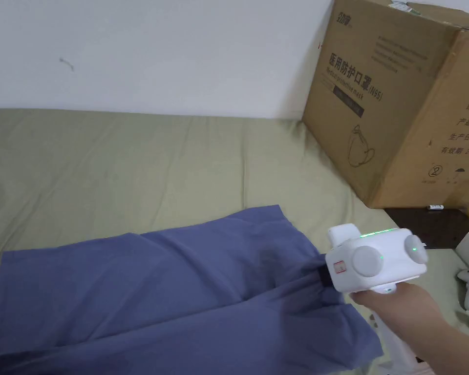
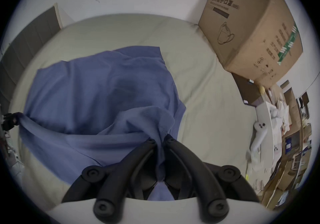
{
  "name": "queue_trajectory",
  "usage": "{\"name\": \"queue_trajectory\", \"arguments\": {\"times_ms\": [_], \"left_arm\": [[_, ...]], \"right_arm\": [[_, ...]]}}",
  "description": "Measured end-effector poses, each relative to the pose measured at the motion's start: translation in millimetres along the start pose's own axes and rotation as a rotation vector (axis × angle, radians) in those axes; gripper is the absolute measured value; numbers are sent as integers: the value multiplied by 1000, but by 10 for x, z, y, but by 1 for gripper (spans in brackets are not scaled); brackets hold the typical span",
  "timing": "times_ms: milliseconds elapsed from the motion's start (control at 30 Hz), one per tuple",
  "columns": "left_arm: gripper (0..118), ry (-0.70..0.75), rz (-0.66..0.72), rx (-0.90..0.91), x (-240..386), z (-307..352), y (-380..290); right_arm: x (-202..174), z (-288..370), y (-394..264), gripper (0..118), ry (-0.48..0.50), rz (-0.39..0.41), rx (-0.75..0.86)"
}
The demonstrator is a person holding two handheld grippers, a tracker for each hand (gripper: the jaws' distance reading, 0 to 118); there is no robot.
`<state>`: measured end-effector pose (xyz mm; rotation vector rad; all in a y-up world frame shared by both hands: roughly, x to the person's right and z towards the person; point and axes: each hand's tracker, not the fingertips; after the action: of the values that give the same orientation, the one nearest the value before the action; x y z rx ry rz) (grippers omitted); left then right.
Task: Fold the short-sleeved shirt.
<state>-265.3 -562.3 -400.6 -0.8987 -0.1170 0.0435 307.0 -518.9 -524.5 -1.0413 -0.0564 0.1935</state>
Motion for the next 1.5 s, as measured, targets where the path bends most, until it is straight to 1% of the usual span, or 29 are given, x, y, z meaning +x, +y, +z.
{"name": "queue_trajectory", "arguments": {"times_ms": [33,67,100,167,200,300,367,433,500,533,567,633,667,700,733,767,800,833,867,933,1000,1067,1100,1133,1167,1200,1233,1433,1500], "left_arm": [[8,0,5,-10,-6,-87,12],[23,2,11,-23,-1,-162,24],[47,20,9,-20,8,-206,24],[109,77,2,3,4,-235,16],[118,80,12,8,-9,-223,18],[115,41,75,104,-19,-65,-4],[115,47,77,103,-12,88,-31],[115,50,76,162,24,332,-82],[115,37,91,238,73,622,-170],[113,28,117,284,126,807,-245],[102,23,141,336,173,984,-335],[60,-14,172,418,273,1320,-523],[49,-4,171,448,313,1450,-601],[49,16,169,462,356,1552,-679],[12,25,162,454,399,1630,-751],[0,36,154,465,402,1668,-805],[0,27,149,456,373,1683,-842],[0,-9,135,427,367,1695,-835],[0,16,115,382,367,1684,-792],[0,10,98,216,282,1535,-564],[0,-33,139,16,143,1197,-415],[3,-66,206,-64,37,816,-341],[19,-63,223,-47,-4,662,-347],[49,-42,235,-31,-33,506,-345],[96,-45,238,-50,-63,347,-330],[114,-42,236,-97,-19,250,-339],[118,-18,236,-118,-5,118,-351],[118,65,171,-166,96,-416,-369],[118,110,130,-159,203,-372,-372]], "right_arm": [[-14,-130,-8,6,12,-13,-8],[-39,-255,-7,15,16,-19,-28],[-67,-325,-36,37,2,-30,-28],[-64,-358,-138,111,-51,-52,44],[-54,-320,-183,118,-50,-63,80],[1,16,-356,118,-15,-118,268],[5,350,-506,118,12,-119,384],[-53,758,-686,118,40,-94,430],[-141,1228,-932,117,63,-93,549],[-206,1470,-1102,117,100,-120,624],[-272,1673,-1242,116,153,-130,642],[-388,1995,-1473,104,239,-166,664],[-460,2127,-1593,98,246,-189,683],[-533,2193,-1701,98,230,-211,702],[-603,2285,-1817,63,214,-245,721],[-639,2314,-1870,0,239,-282,702],[-661,2328,-1940,0,249,-317,691],[-669,2299,-1969,0,288,-322,669],[-677,2292,-1987,0,308,-322,648],[-695,2287,-2006,0,288,-306,635],[-637,2261,-1976,0,272,-287,609],[-612,2252,-1959,0,271,-302,596],[-593,2252,-1952,0,281,-318,588],[-585,2236,-1949,0,292,-337,577],[-579,2216,-1945,0,297,-352,567],[-575,2196,-1940,0,300,-359,557],[-543,2202,-1931,0,297,-364,550],[-534,2043,-1902,0,279,-352,488],[-539,2003,-1882,0,276,-354,470]]}}
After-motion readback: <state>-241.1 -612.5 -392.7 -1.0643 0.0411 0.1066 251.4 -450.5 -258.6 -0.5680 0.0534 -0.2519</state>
